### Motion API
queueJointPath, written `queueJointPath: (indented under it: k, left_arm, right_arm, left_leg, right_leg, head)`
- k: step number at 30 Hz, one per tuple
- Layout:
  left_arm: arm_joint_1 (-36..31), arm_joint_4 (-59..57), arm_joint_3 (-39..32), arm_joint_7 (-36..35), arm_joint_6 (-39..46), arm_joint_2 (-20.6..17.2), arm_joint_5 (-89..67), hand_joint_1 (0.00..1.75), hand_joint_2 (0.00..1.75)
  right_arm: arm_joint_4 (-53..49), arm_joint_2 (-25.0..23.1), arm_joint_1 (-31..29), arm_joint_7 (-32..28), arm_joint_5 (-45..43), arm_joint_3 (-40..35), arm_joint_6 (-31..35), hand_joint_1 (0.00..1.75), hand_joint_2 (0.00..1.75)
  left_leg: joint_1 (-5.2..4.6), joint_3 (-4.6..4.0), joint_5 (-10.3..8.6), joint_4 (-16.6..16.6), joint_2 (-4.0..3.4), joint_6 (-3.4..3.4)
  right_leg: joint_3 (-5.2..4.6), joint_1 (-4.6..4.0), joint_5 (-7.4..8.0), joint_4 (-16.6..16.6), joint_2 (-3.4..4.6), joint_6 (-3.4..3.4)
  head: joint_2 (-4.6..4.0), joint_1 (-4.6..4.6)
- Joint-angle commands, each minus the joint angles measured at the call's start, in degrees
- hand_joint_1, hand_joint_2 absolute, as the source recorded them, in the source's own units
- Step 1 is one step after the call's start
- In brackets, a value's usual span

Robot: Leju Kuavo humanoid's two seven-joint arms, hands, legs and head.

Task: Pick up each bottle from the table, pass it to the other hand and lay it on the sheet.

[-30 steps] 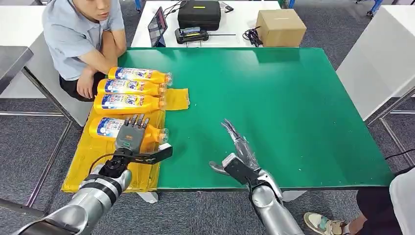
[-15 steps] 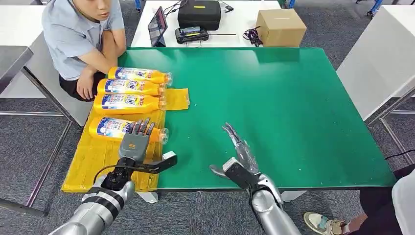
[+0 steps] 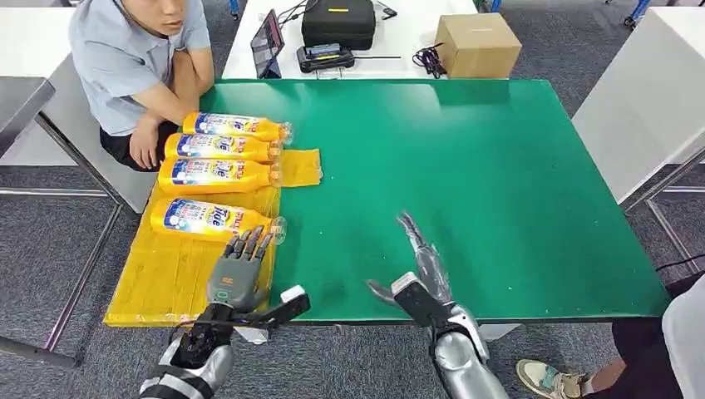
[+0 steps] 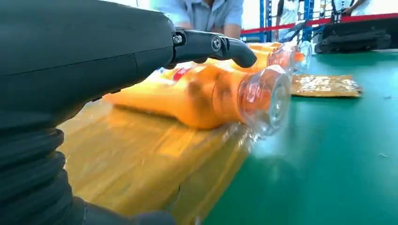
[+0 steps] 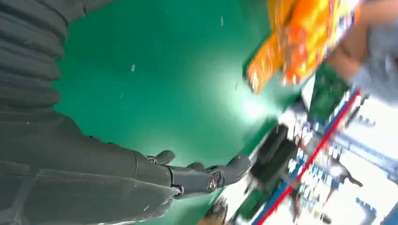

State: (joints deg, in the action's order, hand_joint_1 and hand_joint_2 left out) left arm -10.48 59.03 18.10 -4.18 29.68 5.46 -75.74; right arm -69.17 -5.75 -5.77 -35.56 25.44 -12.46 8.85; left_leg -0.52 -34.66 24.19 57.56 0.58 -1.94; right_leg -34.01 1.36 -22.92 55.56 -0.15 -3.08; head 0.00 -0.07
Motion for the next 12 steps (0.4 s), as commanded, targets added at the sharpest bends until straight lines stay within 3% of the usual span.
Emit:
queueJointPath:
  k: [1, 2, 3, 4, 6, 12]
  left_arm:
    - [9.5, 11.6, -2.0, 5.4, 3.9, 1.4, 8.1, 0.00, 1.75]
    - [11.0, 13.5, -1.7, 9.7, 4.8, 2.1, 15.3, 0.00, 1.75]
    - [11.8, 14.4, -1.8, 12.1, 5.4, 2.8, 19.8, 0.00, 1.75]
    - [12.8, 15.7, -1.7, 15.9, 6.6, 3.7, 25.3, 0.00, 1.75]
    - [13.8, 17.2, -1.2, 16.7, 7.9, 4.8, 26.5, 0.00, 1.75]
    - [13.9, 17.7, -0.9, 17.3, 9.2, 5.3, 27.1, 0.00, 1.75]
  right_arm:
    - [-10.7, -4.4, 6.3, -0.2, -0.8, 5.4, 9.4, 0.00, 0.00]
    - [-13.6, -4.3, 8.2, -0.9, -3.0, 4.9, 9.3, 0.00, 0.00]
    - [-15.5, -4.4, 9.7, -1.9, -3.4, 4.7, 10.0, 0.00, 1.75]
    - [-17.8, -4.0, 11.4, -2.8, -3.3, 3.8, 10.9, 0.00, 1.75]
    - [-21.2, -3.7, 13.9, -3.2, -2.7, 2.7, 12.3, 0.00, 1.75]
    - [-21.3, -4.1, 13.9, -2.9, -3.3, 2.6, 12.8, 0.00, 1.75]
  left_leg:
    - [0.11, 0.13, 0.16, 0.1, -0.12, 0.15]
    - [0.07, 0.07, 0.13, 0.0, -0.08, 0.12]
    - [0.04, 0.07, 0.13, 0.0, -0.06, 0.10]
    - [0.10, 0.11, 0.20, 0.1, -0.01, 0.14]
    - [0.15, 0.13, 0.28, 0.1, 0.06, 0.16]
    - [0.05, -0.09, 0.18, 0.0, -0.04, 0.12]
  right_leg:
    - [0.12, -0.12, -0.12, 0.0, 0.08, 0.17]
    - [0.07, -0.08, -0.10, 0.0, 0.05, 0.13]
    - [0.05, -0.05, -0.10, 0.0, 0.03, 0.11]
    - [0.13, -0.11, -0.17, 0.0, -0.02, 0.16]
    - [0.19, -0.16, -0.26, 0.1, -0.10, 0.18]
    - [-0.08, -0.06, -0.09, 0.0, 0.02, 0.10]
  head:
    - [0.00, 0.00]
    - [0.00, 0.00]
    - [0.00, -0.02]
    - [0.00, -0.02]
    - [0.00, -0.02]
    - [0.00, 0.00]
